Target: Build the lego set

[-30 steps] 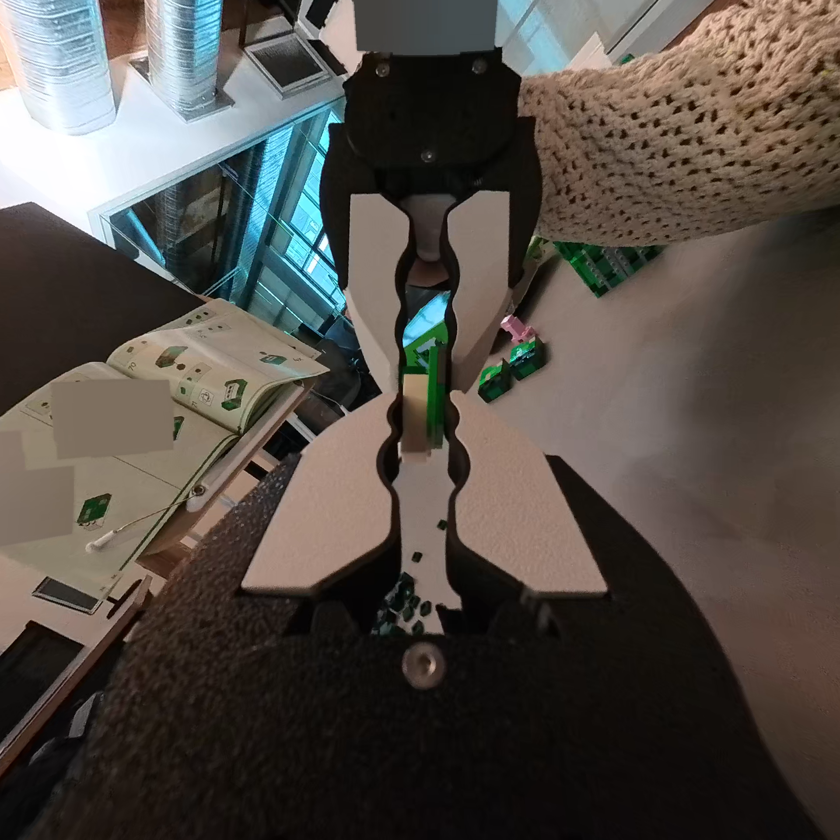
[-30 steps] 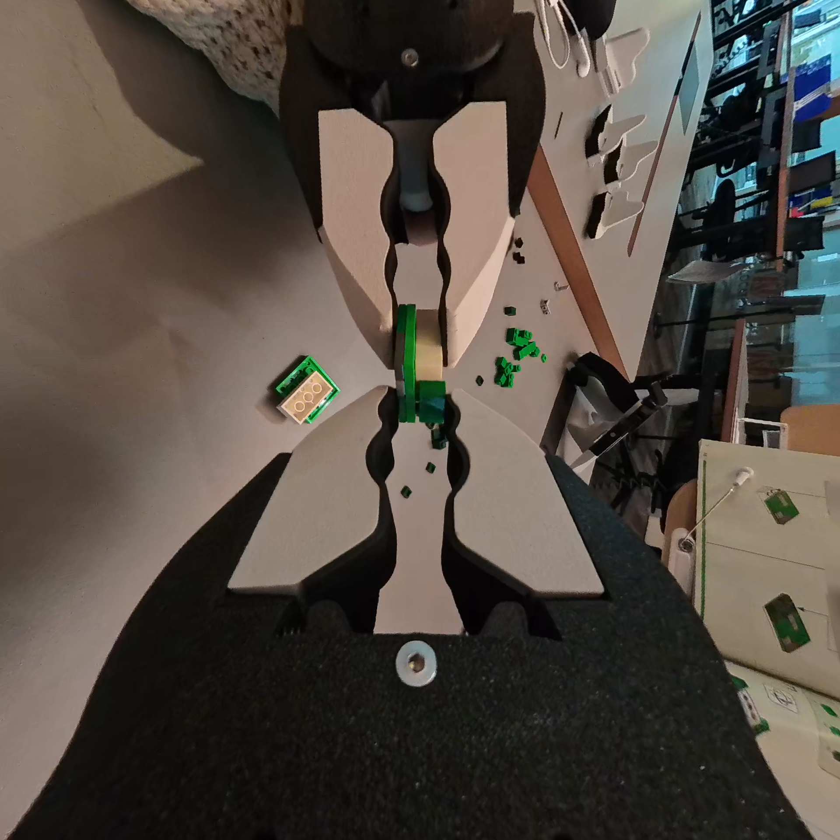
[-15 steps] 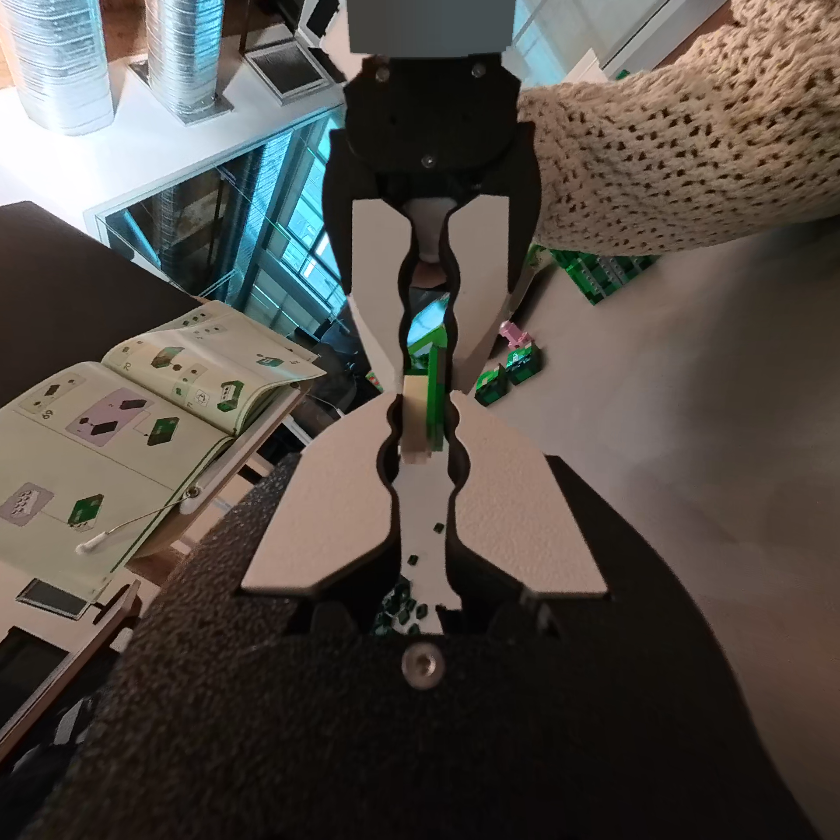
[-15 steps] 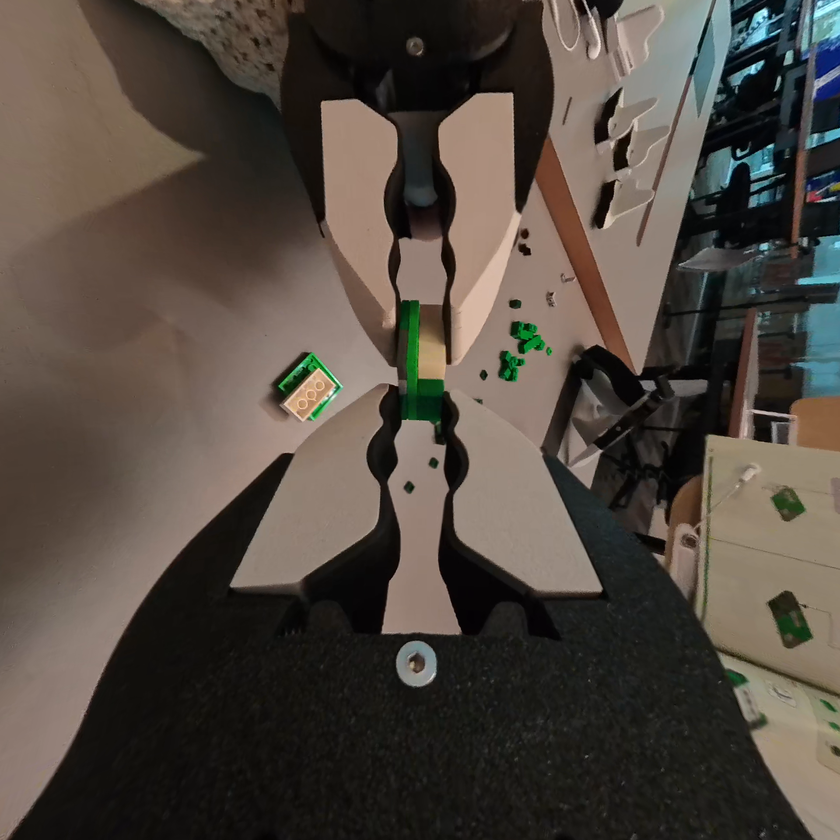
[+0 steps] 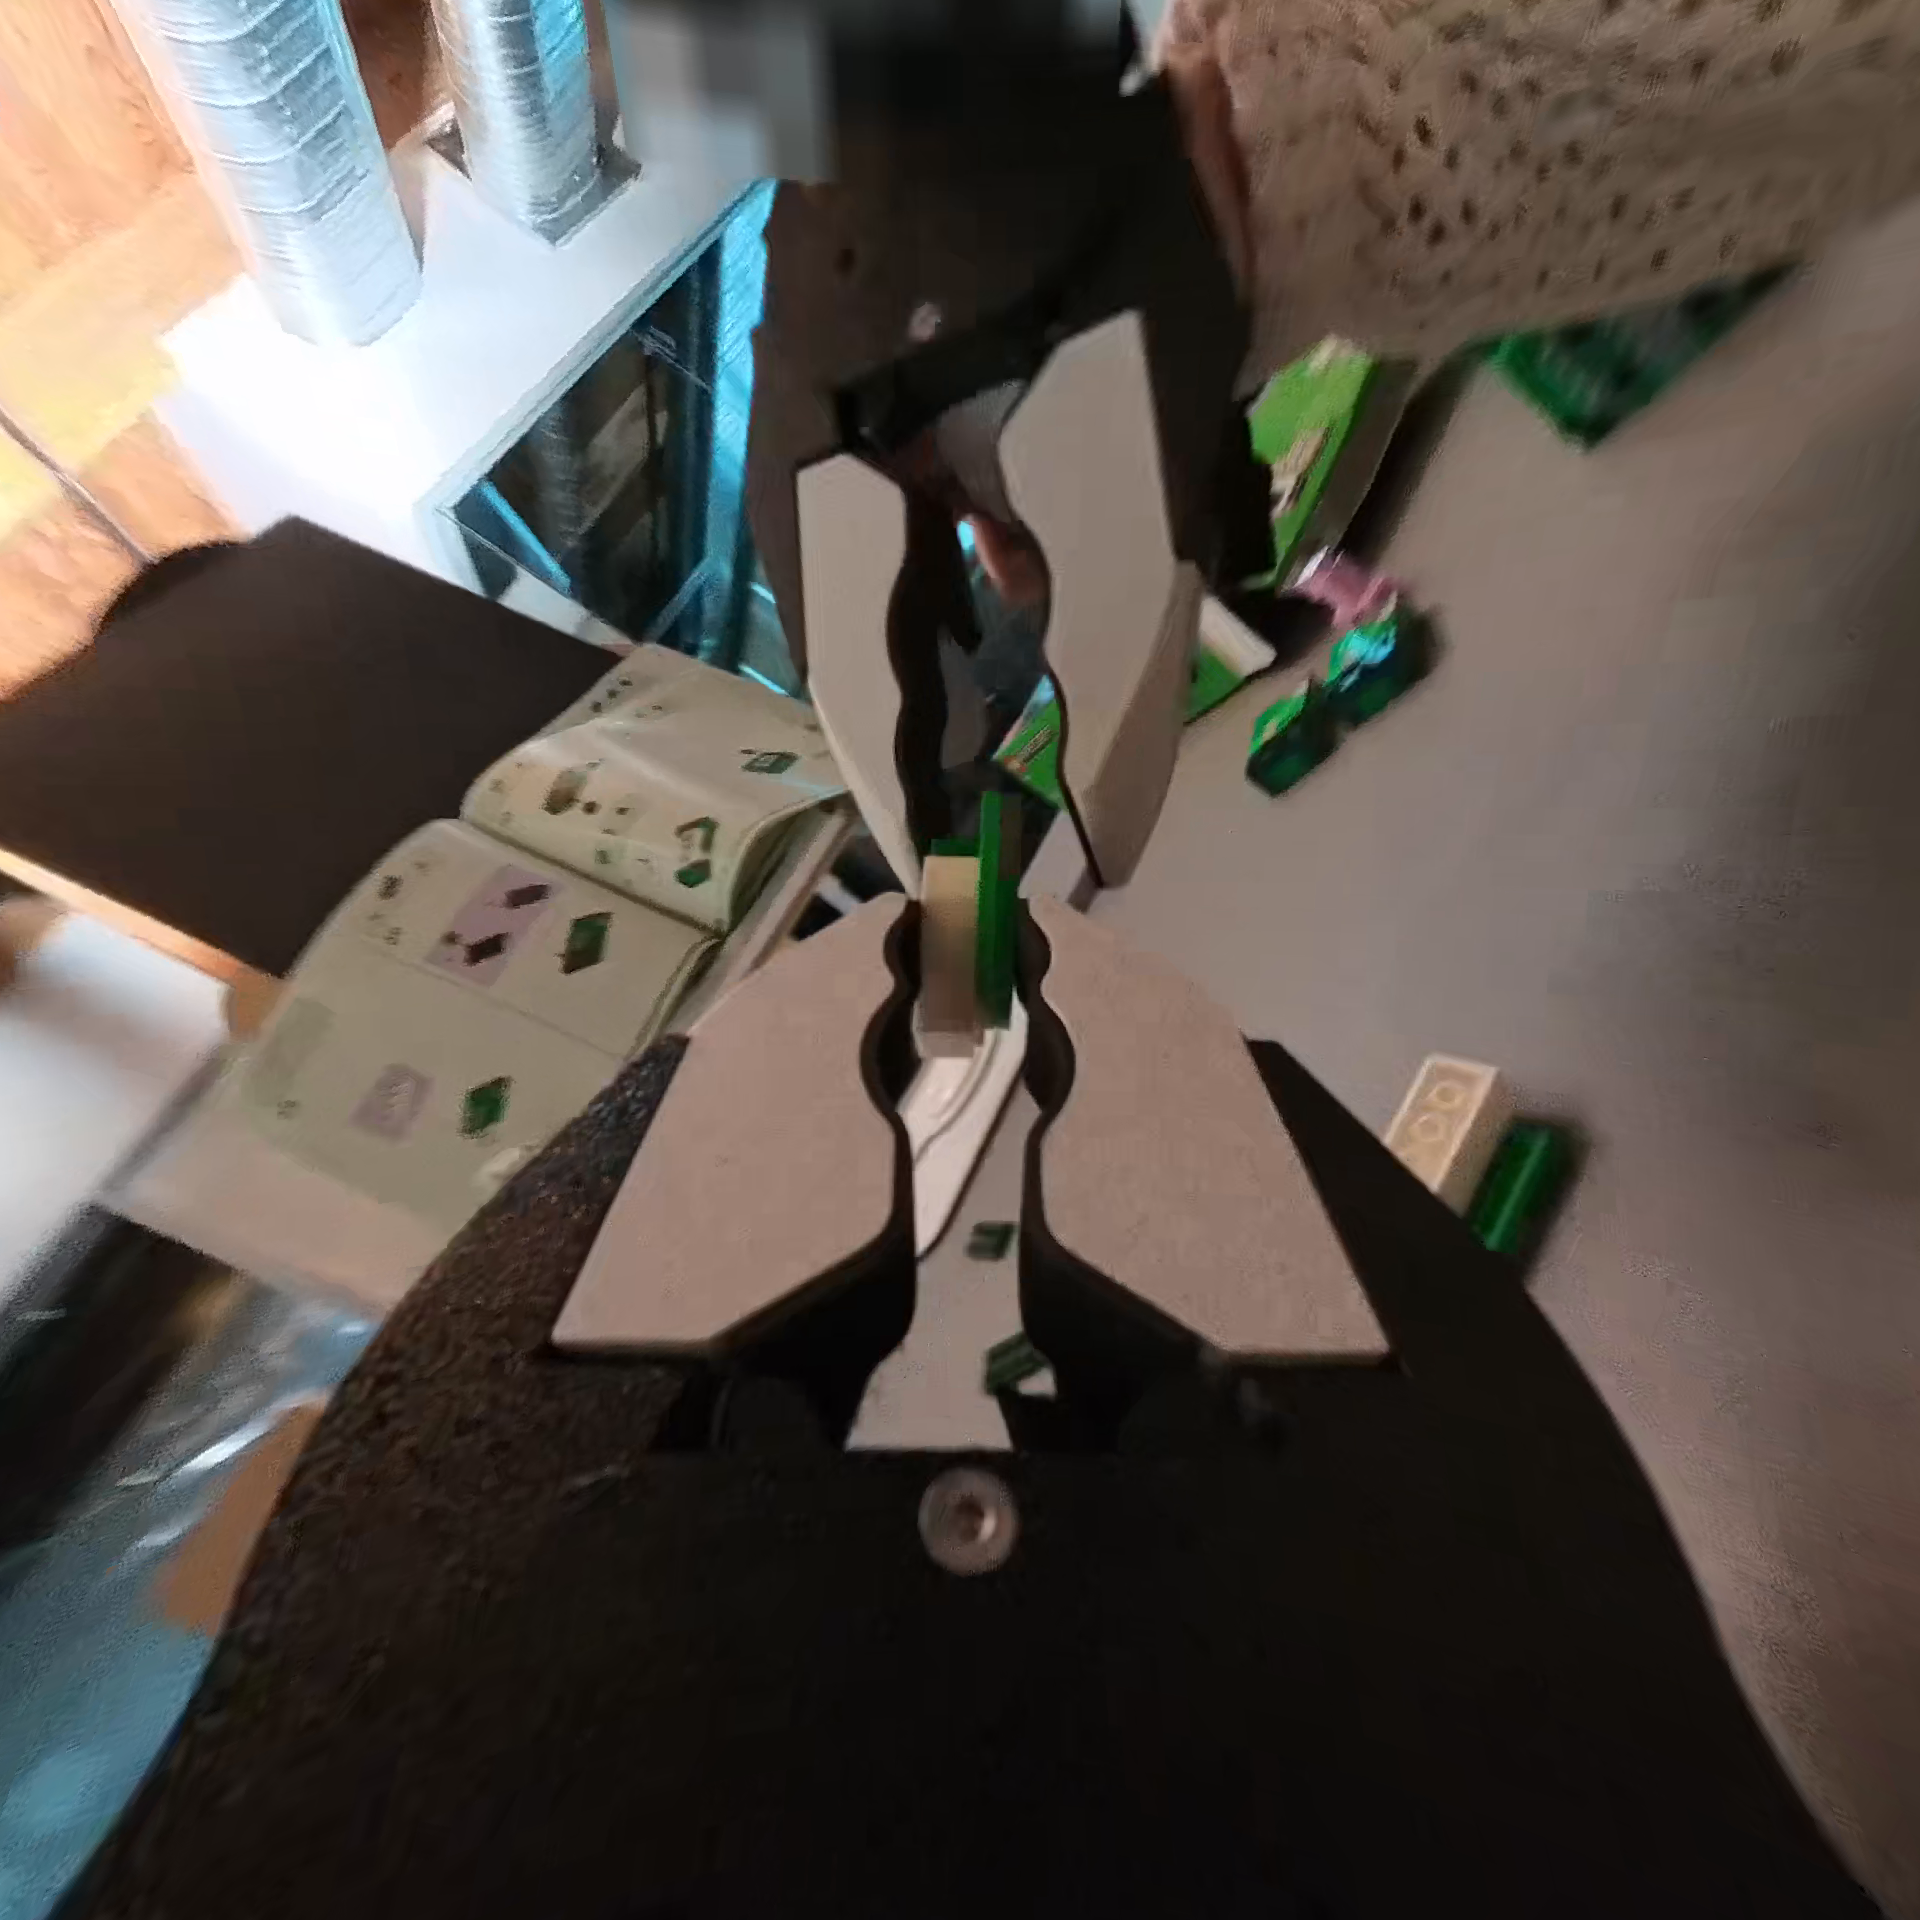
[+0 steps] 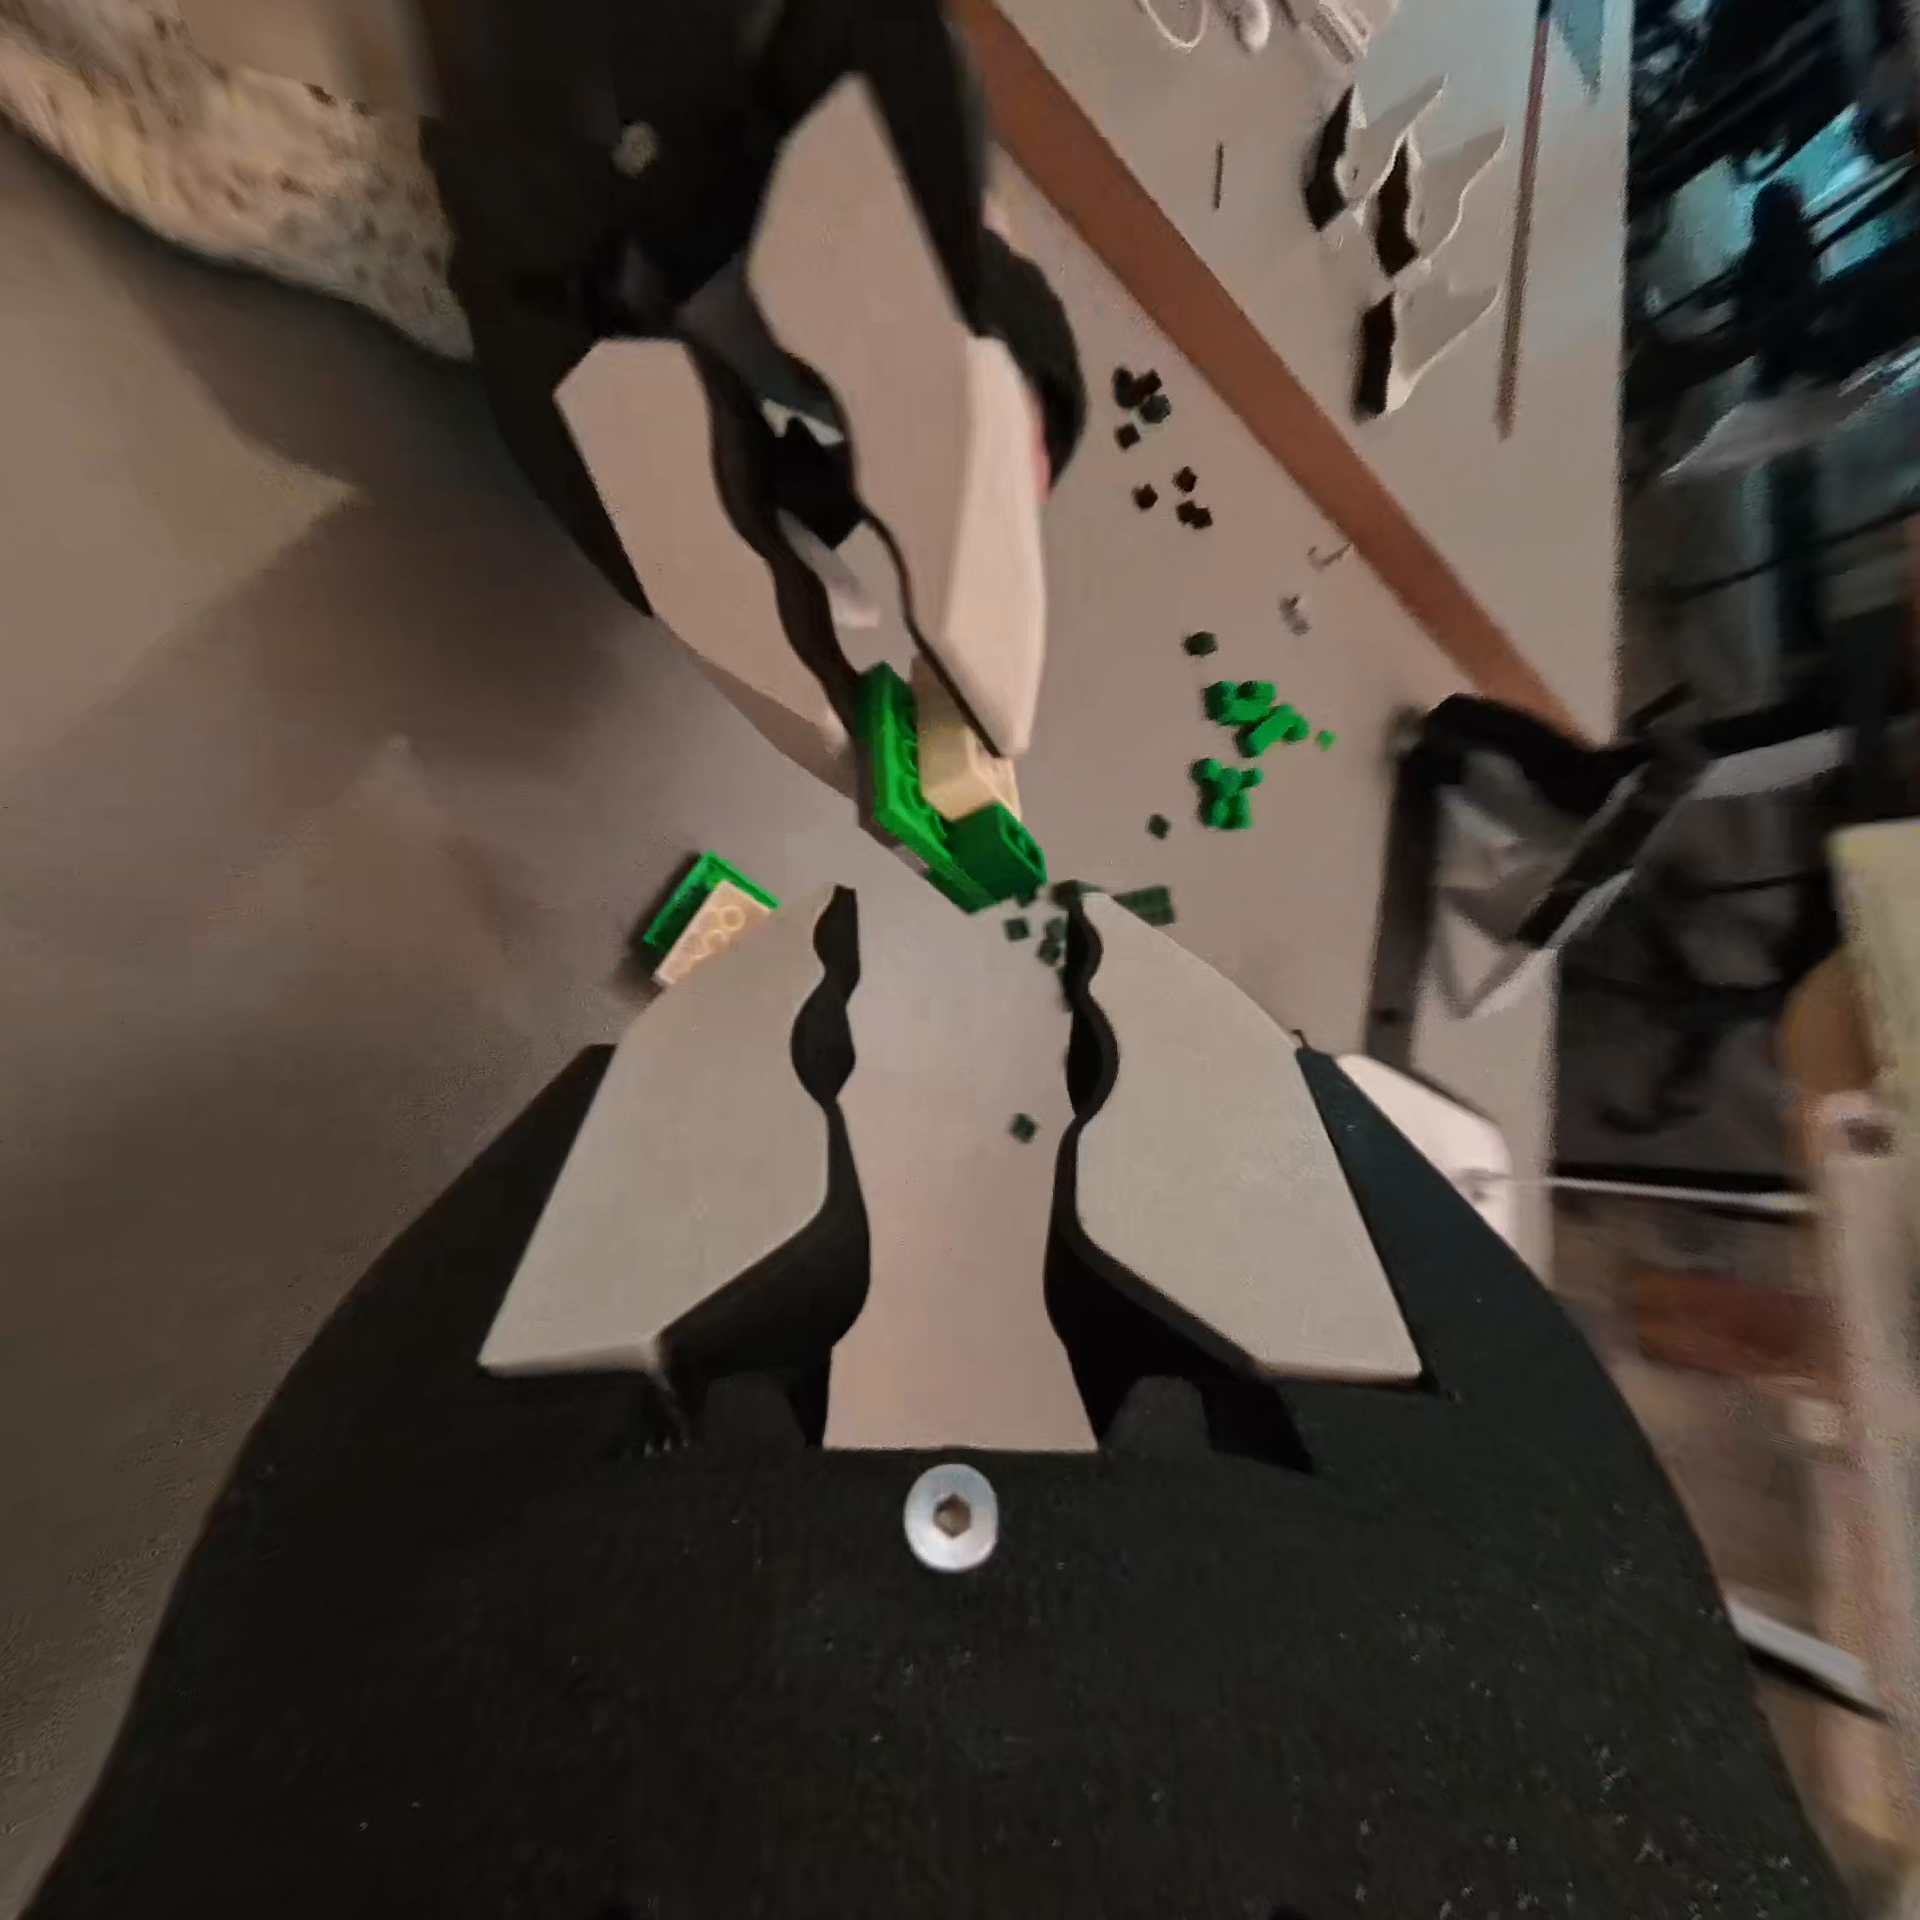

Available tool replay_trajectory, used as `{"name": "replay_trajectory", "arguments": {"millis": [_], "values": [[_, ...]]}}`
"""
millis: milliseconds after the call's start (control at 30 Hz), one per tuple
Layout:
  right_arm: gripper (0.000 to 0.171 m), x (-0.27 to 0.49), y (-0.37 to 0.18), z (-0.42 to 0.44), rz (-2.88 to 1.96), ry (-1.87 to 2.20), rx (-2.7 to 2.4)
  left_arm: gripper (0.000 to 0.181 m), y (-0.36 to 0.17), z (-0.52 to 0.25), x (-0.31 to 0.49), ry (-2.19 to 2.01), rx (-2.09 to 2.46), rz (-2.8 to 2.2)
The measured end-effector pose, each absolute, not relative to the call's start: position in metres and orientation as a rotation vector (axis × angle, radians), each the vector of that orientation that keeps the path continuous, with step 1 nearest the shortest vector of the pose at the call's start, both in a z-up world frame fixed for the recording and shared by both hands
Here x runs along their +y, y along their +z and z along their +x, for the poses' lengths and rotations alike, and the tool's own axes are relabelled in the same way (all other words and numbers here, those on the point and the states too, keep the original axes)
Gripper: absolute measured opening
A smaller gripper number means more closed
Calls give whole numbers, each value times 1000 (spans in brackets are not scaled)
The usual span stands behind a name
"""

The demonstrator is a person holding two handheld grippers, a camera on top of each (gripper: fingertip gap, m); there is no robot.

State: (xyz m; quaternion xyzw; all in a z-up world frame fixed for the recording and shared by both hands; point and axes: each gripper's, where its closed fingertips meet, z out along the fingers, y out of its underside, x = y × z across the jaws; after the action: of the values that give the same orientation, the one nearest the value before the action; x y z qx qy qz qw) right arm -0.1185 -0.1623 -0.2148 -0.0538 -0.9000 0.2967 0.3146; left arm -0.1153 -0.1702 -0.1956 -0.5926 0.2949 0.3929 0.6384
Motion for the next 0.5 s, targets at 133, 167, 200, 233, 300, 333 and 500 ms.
{"name": "replay_trajectory", "arguments": {"millis": [133,167,200,233,300,333,500], "values": [[52,-158,-217,-114,-395,1204,-2486,16,-202,-120,-169,1064,762,-1354],[55,-160,-216,-113,-436,1287,-2499,16,-205,-119,-168,1076,783,-1360],[56,-162,-215,-113,-453,1343,-2499,16,-207,-120,-168,1094,795,-1360],[55,-166,-216,-112,-448,1368,-2508,16,-208,-120,-167,1111,802,-1362],[53,-171,-224,-112,-426,1328,-2543,16,-210,-121,-166,1130,810,-1371],[52,-174,-227,-112,-411,1302,-2550,16,-210,-122,-166,1143,814,-1373],[38,-172,-228,-118,-396,1265,-2519,16,-212,-119,-165,1161,839,-1366]]}}
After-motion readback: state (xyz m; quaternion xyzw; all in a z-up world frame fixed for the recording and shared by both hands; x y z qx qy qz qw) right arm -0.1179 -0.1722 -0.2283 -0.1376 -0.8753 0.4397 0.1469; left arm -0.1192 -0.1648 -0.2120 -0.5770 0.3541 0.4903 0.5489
